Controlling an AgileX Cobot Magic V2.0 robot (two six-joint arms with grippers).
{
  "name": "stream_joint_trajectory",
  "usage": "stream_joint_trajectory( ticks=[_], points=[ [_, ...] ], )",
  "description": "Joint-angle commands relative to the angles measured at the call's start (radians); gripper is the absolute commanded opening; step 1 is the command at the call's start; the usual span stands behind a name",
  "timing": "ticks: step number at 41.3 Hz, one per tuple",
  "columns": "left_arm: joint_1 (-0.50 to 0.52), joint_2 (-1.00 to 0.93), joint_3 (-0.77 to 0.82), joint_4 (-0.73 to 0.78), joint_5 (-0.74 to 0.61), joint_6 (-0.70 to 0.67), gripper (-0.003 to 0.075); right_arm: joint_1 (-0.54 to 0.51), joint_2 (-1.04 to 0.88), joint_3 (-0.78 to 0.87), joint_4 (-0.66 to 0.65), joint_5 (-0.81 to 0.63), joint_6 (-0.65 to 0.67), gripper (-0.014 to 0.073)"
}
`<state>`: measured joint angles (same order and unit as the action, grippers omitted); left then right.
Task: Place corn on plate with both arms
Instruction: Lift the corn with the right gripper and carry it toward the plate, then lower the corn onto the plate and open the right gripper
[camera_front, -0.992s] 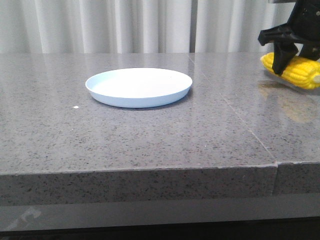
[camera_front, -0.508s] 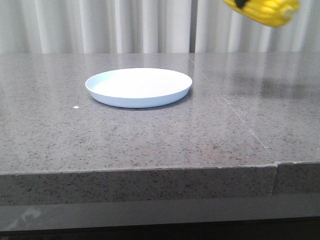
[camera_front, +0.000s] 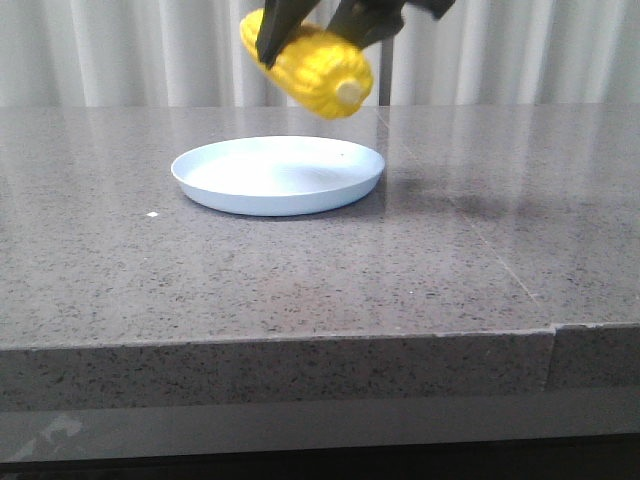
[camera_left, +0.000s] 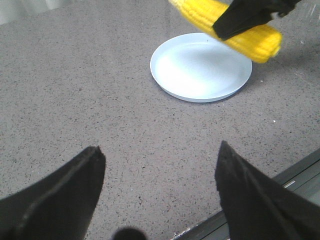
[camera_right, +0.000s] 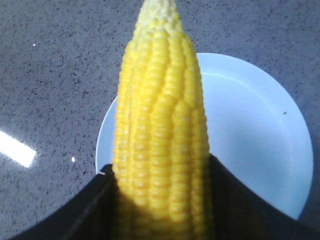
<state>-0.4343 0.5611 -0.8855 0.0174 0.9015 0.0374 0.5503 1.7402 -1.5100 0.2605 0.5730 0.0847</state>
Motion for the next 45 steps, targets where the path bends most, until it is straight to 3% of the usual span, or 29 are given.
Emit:
stream_joint_trajectory(
  ticks=[1, 14, 24, 29, 34, 45],
  points=[
    [-0.007, 0.006, -0.024, -0.006, -0.073, -0.009, 0.0463, -0.001, -0.005, -0.034, 0.034, -0.125, 0.01, 0.0329],
    [-0.007, 0.006, -0.024, -0.006, -0.073, -0.009, 0.0463, -0.001, 0.096, -0.034, -0.001, -0.224, 0.008, 0.0337],
    [-0.007, 0.006, -0.024, -0.006, -0.073, -0.009, 0.0463, -0.002, 0.107, -0.034, -0.041, -0.256, 0.006, 0.0591],
    [-0.007, 0.006, -0.024, -0.006, -0.073, -0.009, 0.0463, -0.002, 0.085, -0.034, -0.043, -0.251, 0.006, 0.0614],
    [-0.007, 0.006, -0.024, -0.006, -0.073, -0.009, 0.0463, -0.002, 0.019, -0.034, -0.088, -0.174, -0.003, 0.0614],
    [-0.007, 0.006, -0.024, -0.006, -0.073, -0.009, 0.0463, -0.002, -0.191, -0.029, -0.269, 0.146, -0.002, 0.0614]
  ],
)
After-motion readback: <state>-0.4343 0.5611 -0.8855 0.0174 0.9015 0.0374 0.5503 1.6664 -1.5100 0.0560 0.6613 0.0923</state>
